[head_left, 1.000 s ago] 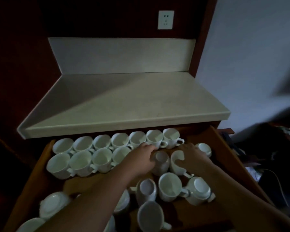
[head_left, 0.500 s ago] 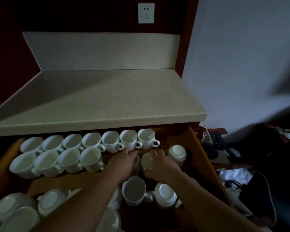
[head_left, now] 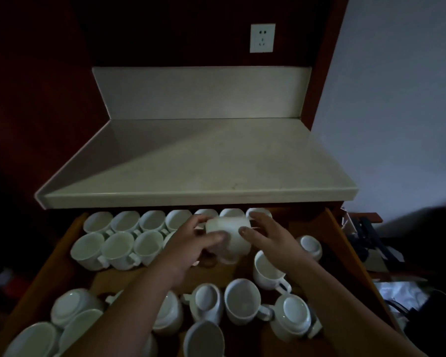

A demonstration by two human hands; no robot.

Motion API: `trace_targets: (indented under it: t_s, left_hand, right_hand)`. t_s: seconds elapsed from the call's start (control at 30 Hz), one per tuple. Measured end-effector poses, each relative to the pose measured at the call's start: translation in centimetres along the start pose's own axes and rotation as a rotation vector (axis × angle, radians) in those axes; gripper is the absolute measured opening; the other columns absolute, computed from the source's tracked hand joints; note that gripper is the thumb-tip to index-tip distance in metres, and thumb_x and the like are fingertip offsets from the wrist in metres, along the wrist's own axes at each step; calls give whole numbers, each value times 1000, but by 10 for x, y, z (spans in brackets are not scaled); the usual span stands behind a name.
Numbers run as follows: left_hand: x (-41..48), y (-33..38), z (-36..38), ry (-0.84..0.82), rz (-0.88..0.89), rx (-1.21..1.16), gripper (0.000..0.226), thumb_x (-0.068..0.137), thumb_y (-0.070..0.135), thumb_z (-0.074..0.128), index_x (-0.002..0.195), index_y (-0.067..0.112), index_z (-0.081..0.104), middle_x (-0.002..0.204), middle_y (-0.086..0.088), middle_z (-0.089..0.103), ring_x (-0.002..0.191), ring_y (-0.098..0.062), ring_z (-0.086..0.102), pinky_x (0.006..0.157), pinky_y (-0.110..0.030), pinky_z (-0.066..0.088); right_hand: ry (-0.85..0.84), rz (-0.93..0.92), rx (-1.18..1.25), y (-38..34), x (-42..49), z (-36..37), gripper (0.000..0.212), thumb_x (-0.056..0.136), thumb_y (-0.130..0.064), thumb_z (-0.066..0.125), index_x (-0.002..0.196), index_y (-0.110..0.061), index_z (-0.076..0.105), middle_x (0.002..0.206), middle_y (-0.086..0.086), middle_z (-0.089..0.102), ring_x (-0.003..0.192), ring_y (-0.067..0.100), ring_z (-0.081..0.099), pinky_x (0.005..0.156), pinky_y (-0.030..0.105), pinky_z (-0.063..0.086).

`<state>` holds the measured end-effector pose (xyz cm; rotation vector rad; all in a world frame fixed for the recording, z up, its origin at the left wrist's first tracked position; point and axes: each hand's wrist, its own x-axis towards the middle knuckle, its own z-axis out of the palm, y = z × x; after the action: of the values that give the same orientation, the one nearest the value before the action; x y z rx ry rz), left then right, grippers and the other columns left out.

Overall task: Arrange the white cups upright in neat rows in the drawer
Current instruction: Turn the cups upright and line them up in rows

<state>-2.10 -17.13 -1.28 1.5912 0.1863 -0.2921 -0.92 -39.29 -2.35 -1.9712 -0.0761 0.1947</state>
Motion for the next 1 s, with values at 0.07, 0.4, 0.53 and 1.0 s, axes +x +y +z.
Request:
trace_targets:
  t_s: [0.07,0.4,0.53,1.0]
  left_hand:
    - [-1,-2,-9,-92,-93,-371,62,73,35,89,128,18,65,108,-20,74,86,-44,72,84,-55,44]
    - [22,-19,-57,47,96,398,61,70,57,77,126,36,64,119,13,72,106,-5,69,93,-34,58]
    - [34,-35,-77,0,249,929,44,87,34,75,129,36,60,116,10,68,98,2,67,78,-23,56]
    - [63,-75,-93,-155,382,1342,21,99,14,53,117,20,61,108,-5,71,95,-25,67,75,-39,54]
  right_hand:
    - [-122,0,197,-14,6,13,80,75,-64,76,143,-26,57,129,0,71,116,17,70,96,35,58]
    - [36,140,-91,-27,29,70,46,69,-45,90,102,-30,62,96,-4,69,86,9,67,71,31,59]
    - [-18,244,-313,5,45,95,93,53,-50,86,133,-16,53,110,-1,69,97,17,69,75,39,60]
    - [-25,230,-441,31,59,130,93,70,-35,90,141,-14,35,133,9,60,118,28,62,98,45,54]
